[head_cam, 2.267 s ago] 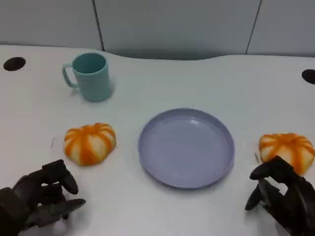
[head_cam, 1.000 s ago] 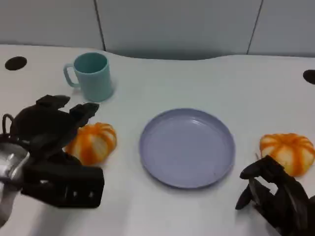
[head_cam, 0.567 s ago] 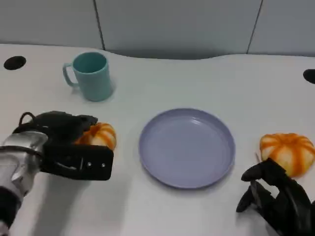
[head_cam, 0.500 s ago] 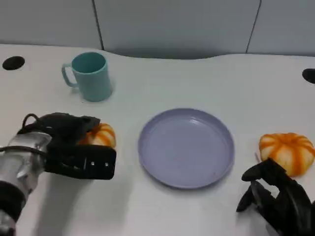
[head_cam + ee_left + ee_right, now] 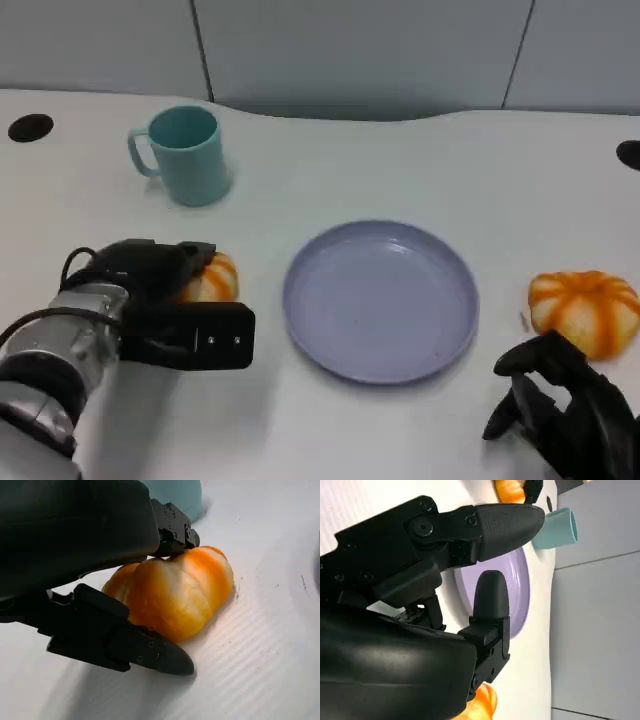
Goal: Grasp the bread from the table and place it into the plate.
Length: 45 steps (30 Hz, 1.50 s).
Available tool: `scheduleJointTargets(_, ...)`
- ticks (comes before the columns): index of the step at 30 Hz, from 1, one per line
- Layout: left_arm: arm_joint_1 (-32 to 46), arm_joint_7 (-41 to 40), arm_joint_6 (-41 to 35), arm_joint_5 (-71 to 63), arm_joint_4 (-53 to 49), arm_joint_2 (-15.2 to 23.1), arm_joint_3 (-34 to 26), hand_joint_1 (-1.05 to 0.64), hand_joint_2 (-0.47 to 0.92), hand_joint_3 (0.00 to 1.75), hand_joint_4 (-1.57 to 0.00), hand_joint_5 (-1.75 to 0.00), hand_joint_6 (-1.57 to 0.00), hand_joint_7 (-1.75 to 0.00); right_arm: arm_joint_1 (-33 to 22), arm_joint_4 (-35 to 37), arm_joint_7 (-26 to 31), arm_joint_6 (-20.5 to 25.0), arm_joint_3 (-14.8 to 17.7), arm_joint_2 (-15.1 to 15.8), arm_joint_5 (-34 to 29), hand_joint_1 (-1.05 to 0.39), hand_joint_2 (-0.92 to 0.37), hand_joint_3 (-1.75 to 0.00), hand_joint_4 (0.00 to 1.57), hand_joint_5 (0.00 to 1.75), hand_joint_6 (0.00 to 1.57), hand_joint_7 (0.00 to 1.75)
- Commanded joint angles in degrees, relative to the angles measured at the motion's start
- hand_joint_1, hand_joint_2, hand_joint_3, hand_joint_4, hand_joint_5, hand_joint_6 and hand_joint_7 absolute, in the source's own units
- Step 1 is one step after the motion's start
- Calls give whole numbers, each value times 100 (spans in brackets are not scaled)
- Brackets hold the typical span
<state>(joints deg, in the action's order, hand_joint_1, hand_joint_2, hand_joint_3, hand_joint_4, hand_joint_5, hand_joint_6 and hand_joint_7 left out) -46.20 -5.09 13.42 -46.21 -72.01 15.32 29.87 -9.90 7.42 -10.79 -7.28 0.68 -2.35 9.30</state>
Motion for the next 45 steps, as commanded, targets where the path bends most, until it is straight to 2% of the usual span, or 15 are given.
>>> scheduleJointTargets(1, 145, -577, 349, 286, -209, 19, -123, -31, 92, 2, -43, -158, -43, -143, -41, -104, -21, -53, 22, 43, 20, -33, -87, -36, 60, 175, 36, 175)
scheduleJointTargets(2, 180, -884, 442, 233, -239, 38, -60, -30, 92, 2, -45, -166, -42, -154, -41, -119, -14, -28, 20, 45, 18, -33, -87, -36, 60, 175, 36, 175)
scheduleJointTargets(4, 237, -1417, 663, 154, -298, 76, 46, -22, 92, 4, -69, -173, -53, -170, -53, -170, 30, 22, 6, 44, -20, -34, -87, -35, 60, 175, 37, 175)
scheduleJointTargets(7, 261, -1739, 699, 173, -390, 63, 80, -17, 92, 11, -83, -174, -61, -174, -39, -172, 28, 50, 13, 49, -12, -34, -87, -35, 61, 175, 37, 175)
scheduleJointTargets(9, 246, -1672, 631, 263, -430, 40, 28, -16, 92, 12, -87, -175, -64, -175, -35, -177, 42, 58, 8, 53, -35, -34, -87, -34, 62, 175, 37, 175)
scheduleJointTargets(12, 254, -1550, 619, 432, -444, 32, -81, -15, 92, 13, -86, -175, -65, -175, -38, -197, 56, 78, 2, 46, -44, -33, -88, -34, 62, 175, 36, 175)
scheduleJointTargets(15, 295, -1428, 681, 699, -426, 32, -285, -16, 92, 13, -83, -175, -58, -175, -34, -211, 62, 101, 1, 35, -31, -32, -87, -34, 62, 175, 36, 175)
scheduleJointTargets(22, 297, -1395, 678, 774, -412, 38, -267, -17, 92, 13, -83, -175, -56, -175, -36, -224, 69, 119, -3, 38, -28, -32, -88, -34, 62, 175, 37, 175)
scheduleJointTargets(26, 177, -1427, 1625, 1440, 31, 358, -894, -7, 86, 10, -84, -175, -58, -175, 32, -136, 96, 90, -15, -11, -33, -32, -88, -34, 62, 175, 37, 175)
scheduleJointTargets(30, 96, -1135, 2082, 1699, 285, 450, -1115, -2, 84, 9, -85, -175, -59, -175, 59, -99, 120, 78, -25, -26, -58, -33, -88, -34, 61, 175, 37, 175)
scheduleJointTargets(36, 102, -837, 2610, 1994, 798, 329, -1299, -1, 83, 9, -89, -175, -65, -175, 66, -133, 178, 123, -54, -27, -138, -33, -88, -33, 61, 175, 37, 175)
scheduleJointTargets(45, 114, -385, 3119, 1906, 1651, -37, -1098, -6, 82, 10, -95, -175, -68, -175, 109, -69, 200, 83, -56, 10, -221, -33, -89, -32, 60, 175, 36, 175)
